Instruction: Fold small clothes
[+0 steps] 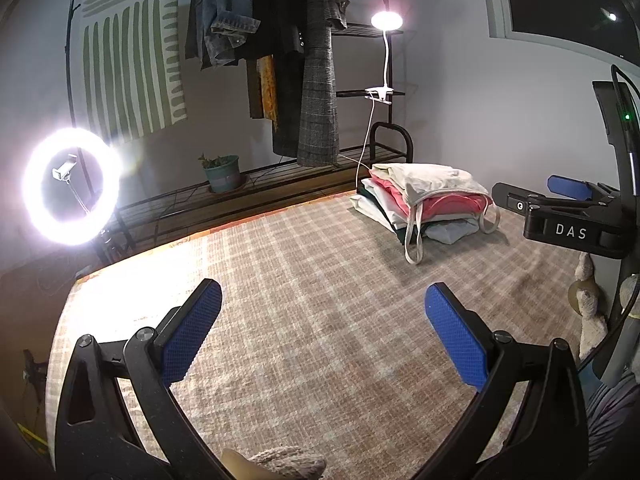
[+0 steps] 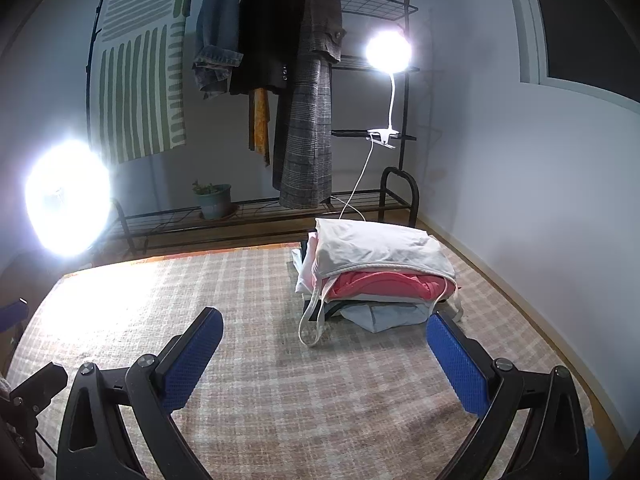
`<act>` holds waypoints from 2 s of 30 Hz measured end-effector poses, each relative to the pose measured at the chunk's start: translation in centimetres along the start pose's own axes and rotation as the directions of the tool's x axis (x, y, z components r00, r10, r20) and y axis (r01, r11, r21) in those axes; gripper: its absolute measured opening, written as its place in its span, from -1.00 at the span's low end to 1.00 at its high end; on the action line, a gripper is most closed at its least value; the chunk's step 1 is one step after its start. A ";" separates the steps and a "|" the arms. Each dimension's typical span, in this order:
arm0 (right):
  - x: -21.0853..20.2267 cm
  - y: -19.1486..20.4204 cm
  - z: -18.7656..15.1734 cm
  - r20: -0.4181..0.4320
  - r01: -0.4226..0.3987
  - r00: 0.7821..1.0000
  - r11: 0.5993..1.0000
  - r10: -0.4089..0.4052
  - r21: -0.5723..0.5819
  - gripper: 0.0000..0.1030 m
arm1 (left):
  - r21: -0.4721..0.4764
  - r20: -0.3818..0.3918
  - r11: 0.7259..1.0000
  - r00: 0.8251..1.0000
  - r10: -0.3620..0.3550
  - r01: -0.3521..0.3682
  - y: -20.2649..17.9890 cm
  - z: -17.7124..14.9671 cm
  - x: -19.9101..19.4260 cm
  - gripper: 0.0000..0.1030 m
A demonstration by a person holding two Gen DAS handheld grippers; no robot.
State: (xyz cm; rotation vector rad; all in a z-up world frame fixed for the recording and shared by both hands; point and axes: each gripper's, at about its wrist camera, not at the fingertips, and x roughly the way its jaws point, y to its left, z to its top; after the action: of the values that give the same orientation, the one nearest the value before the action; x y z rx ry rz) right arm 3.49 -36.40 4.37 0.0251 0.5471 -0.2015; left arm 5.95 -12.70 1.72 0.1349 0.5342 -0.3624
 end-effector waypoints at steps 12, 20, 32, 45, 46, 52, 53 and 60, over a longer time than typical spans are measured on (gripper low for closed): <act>0.1 0.0 0.1 -0.004 -0.007 1.000 1.000 0.007 0.007 0.99 | -0.009 -0.009 1.000 1.000 -0.003 0.003 0.2 -0.1 0.1 1.00; 0.1 0.0 0.1 -0.004 -0.008 1.000 1.000 0.008 0.006 0.99 | -0.013 -0.011 1.000 1.000 -0.003 0.003 0.0 -0.1 0.0 1.00; 0.1 0.0 -0.1 -0.006 -0.010 1.000 1.000 0.010 0.009 0.99 | -0.015 -0.013 1.000 1.000 -0.005 0.004 -0.1 -0.1 0.0 1.00; 0.0 0.2 -0.2 -0.008 -0.013 1.000 1.000 0.013 0.006 0.99 | -0.025 -0.018 1.000 1.000 -0.004 0.003 -0.4 -0.3 -0.1 1.00; 0.0 0.2 -0.3 -0.008 -0.013 1.000 1.000 0.013 0.005 0.99 | -0.026 -0.018 1.000 1.000 -0.003 0.003 -0.4 -0.3 -0.1 1.00; 0.0 0.5 -0.6 -0.011 -0.019 1.000 1.000 0.019 0.000 0.99 | -0.038 -0.019 0.999 1.000 0.010 -0.011 -0.3 -0.5 -0.2 1.00; 0.1 0.5 -0.5 -0.012 -0.021 1.000 1.000 0.021 -0.001 0.99 | -0.038 -0.018 0.999 1.000 0.014 -0.014 -0.3 -0.5 -0.2 1.00; 0.3 0.4 -0.3 -0.015 -0.025 1.000 1.000 0.024 -0.003 0.99 | -0.040 -0.001 0.999 1.000 0.014 -0.015 -0.3 -0.6 -0.6 1.00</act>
State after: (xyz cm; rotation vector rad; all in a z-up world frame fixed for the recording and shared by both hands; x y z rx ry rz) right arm 3.64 -36.05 3.93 0.0299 0.5620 -0.1766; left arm 5.05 -12.68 1.52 0.0999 0.5412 -0.3372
